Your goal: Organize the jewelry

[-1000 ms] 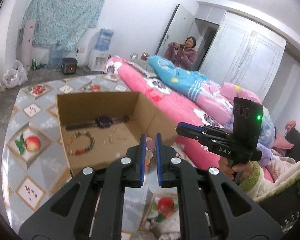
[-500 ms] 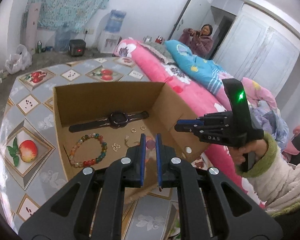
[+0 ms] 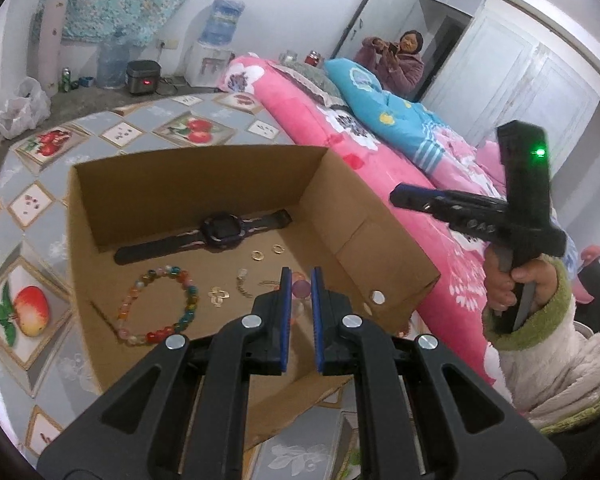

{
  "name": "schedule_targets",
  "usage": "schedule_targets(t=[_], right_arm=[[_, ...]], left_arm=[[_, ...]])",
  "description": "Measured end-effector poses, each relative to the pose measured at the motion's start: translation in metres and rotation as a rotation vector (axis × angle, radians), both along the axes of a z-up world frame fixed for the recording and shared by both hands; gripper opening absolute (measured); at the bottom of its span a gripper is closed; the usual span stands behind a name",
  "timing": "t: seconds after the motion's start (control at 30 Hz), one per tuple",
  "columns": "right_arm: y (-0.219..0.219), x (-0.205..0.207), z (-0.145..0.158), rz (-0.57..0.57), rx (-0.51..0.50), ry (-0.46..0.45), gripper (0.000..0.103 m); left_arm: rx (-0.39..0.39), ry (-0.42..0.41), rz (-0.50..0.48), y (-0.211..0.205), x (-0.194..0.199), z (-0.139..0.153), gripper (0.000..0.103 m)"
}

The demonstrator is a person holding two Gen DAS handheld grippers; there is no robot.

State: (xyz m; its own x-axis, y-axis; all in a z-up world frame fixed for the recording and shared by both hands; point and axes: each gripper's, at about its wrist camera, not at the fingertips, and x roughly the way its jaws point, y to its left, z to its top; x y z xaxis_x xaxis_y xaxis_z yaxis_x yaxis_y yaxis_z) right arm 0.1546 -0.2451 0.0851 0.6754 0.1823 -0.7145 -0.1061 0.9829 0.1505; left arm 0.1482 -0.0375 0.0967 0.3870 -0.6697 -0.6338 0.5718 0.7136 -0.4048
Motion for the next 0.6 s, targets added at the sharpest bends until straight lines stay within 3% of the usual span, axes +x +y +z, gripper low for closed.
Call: schedule_targets(t=[0.2,0.3,0.33,0.37,0.4,0.6], right_arm=[[-0.018,-0.02,0.001,-0.041,0.07,-0.044,0.024],[-0.023,-0.023,0.0,-0.047,0.079,-0.051,0.024],[-0.026,-0.024,-0.001,-0.048,0.086,-0.053,0.024],[-0.029,-0.024,-0.002,-0.05,0.092,-0.053,0.024],[-0.032,-0.024,-0.003,-0.051,0.098,-0.053,0.024],[-0.046,-0.024,-0.013,-0.073,0.142,-0.044,0.024]], left_arm=[[-0.008,0.103,-0.071,-0.038,0.013,-0.014,0.009],[-0.001,0.116,-0.108,-0.06,0.015,-0.017,0.009],[0.021,0.129,-0.107,-0.066,0.016,-0.02,0.014],[0.038,0.141,-0.106,-0.07,0.017,-0.024,0.026],[0.052,0.152,-0.104,-0.072,0.018,-0.028,0.029],[0.085,0.128,-0.027,-0.06,0.014,-0.031,0.03]])
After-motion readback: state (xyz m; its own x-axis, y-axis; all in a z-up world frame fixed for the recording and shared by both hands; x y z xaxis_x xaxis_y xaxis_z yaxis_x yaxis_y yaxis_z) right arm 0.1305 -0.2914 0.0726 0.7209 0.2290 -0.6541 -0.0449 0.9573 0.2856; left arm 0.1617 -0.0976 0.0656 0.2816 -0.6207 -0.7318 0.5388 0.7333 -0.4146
